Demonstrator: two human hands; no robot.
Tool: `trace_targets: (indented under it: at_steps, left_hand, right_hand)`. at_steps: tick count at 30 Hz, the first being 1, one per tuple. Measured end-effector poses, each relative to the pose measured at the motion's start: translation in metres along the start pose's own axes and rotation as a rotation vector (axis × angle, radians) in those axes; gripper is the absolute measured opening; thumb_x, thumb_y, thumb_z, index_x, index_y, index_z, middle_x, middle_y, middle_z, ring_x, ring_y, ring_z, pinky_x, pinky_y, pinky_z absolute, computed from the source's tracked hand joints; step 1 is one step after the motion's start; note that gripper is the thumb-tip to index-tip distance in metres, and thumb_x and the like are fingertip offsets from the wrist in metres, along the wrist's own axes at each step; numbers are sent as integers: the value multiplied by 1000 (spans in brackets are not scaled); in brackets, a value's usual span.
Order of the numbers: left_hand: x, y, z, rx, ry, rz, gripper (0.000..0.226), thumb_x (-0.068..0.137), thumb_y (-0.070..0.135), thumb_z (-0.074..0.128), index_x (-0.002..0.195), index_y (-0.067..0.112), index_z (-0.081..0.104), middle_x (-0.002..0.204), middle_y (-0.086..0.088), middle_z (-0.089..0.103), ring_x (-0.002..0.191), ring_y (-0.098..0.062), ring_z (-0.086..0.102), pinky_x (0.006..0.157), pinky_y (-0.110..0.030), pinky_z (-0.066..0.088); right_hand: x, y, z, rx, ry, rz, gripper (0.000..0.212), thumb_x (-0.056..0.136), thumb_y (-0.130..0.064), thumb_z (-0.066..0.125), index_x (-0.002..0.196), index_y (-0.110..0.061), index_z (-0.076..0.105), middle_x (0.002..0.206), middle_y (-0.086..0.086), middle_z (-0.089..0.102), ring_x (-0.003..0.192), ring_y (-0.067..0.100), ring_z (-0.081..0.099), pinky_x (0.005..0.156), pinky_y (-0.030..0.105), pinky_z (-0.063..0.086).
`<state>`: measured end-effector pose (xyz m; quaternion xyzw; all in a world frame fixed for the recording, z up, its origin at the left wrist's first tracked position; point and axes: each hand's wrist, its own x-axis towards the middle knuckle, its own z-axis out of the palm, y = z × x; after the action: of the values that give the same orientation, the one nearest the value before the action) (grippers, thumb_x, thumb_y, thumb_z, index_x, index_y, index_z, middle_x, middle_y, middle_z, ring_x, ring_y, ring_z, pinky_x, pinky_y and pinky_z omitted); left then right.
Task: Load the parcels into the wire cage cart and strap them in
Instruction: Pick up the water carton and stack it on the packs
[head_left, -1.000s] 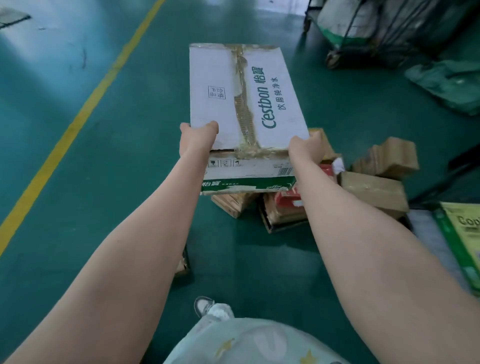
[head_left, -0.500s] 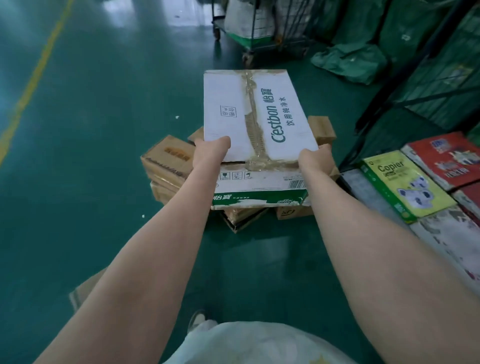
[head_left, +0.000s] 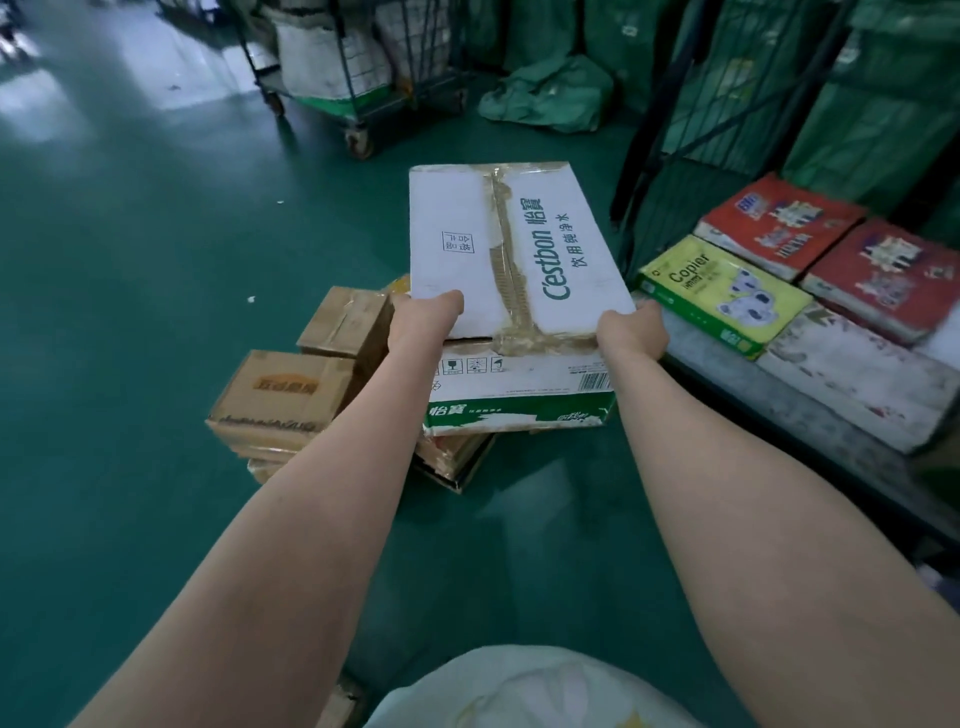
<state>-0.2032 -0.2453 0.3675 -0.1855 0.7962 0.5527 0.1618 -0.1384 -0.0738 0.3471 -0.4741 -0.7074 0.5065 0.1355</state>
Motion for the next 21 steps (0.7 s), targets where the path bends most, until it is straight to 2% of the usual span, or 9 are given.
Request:
trace_targets:
  at_steps: [2,5,9,12,15,19,21]
  left_hand:
    - [6,3,6,35,-46,30,68,81,21,53,143,11,26,110,-3,43,93,-26,39,77,-40,40]
    - [11,8,22,70,-110,63,74,81,20,52,147,11,18,114,-5,43,96,-27,39,80,-42,41]
    - [10,19,54,114,-198,93,71,82,21,52,144,8,20,117,-6,42,97,-29,39,77,-41,39]
    - [9,29,85,146,-240,109,72,83,19,51,145,9,16,133,-11,41,113,-36,42,80,-45,40]
    - [6,42,124,150,-268,119,73,83,20,52,145,8,16,138,-9,40,123,-38,40,93,-49,41]
    - [0,60,181,150,-307,136,71,82,21,53,143,9,20,132,-8,45,119,-35,44,88,-45,41]
    - [-6,72,220,146,-334,133,70,81,21,53,143,9,21,132,-8,45,109,-32,45,82,-43,40]
  right_hand:
    - [3,2,-2,24,45,23,41,89,-3,43,130,-5,44,130,13,54,114,30,55,75,29,43]
    - [8,7,-11,15,112,57,42,91,-3,43,133,-4,42,132,14,53,116,29,54,71,27,39]
    - [22,16,-35,15,195,101,37,92,-3,43,129,-3,43,130,14,54,114,30,54,69,27,39]
    - [39,18,-56,40,227,118,38,91,-2,43,129,-3,43,130,14,54,113,31,55,71,29,41]
    - [64,19,-81,55,263,131,37,91,-2,43,128,-2,43,129,15,54,113,31,55,72,31,42]
    - [104,24,-120,58,304,139,40,91,-1,43,131,-3,42,129,16,54,113,31,55,72,30,42]
    - [131,27,-146,45,326,149,41,90,-1,43,132,-2,43,129,16,54,113,32,55,72,29,42]
